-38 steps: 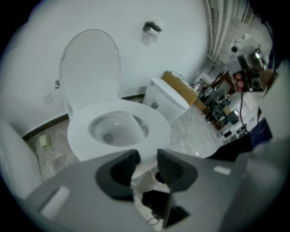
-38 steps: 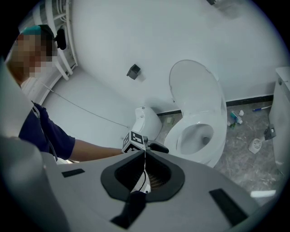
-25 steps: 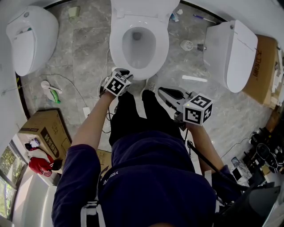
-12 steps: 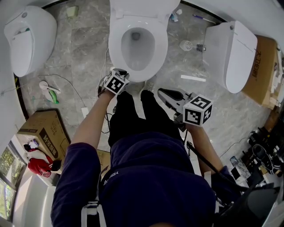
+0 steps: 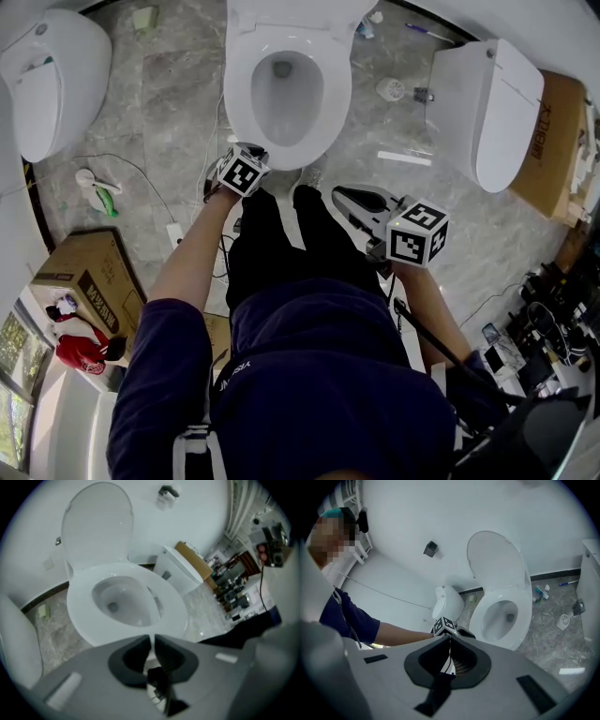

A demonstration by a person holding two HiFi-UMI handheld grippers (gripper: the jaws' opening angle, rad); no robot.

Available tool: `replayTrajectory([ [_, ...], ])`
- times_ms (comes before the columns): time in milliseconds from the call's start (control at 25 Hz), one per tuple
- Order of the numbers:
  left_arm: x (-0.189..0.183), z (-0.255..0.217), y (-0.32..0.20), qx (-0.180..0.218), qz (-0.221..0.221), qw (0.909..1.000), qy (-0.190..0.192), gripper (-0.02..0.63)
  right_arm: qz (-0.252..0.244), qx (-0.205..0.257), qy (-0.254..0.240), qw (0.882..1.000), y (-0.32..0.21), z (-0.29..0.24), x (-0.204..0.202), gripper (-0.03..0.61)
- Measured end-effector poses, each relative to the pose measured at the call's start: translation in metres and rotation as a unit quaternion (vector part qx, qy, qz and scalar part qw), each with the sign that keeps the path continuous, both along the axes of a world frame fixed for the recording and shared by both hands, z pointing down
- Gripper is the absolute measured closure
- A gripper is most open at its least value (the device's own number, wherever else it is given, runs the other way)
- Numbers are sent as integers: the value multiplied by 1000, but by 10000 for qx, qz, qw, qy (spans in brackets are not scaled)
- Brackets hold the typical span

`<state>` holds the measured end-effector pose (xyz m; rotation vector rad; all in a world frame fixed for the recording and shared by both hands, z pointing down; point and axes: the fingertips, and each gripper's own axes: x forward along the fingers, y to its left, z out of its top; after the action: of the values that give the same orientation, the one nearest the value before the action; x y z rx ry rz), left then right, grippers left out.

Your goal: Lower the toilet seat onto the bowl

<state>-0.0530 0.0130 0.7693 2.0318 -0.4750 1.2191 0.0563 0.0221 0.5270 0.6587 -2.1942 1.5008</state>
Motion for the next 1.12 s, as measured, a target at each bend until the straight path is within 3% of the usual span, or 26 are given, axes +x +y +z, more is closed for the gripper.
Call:
replayTrajectory([
  [1120, 8, 57, 9, -196, 301, 9992, -188, 581, 150, -420, -8, 9990, 25, 39, 0, 569],
])
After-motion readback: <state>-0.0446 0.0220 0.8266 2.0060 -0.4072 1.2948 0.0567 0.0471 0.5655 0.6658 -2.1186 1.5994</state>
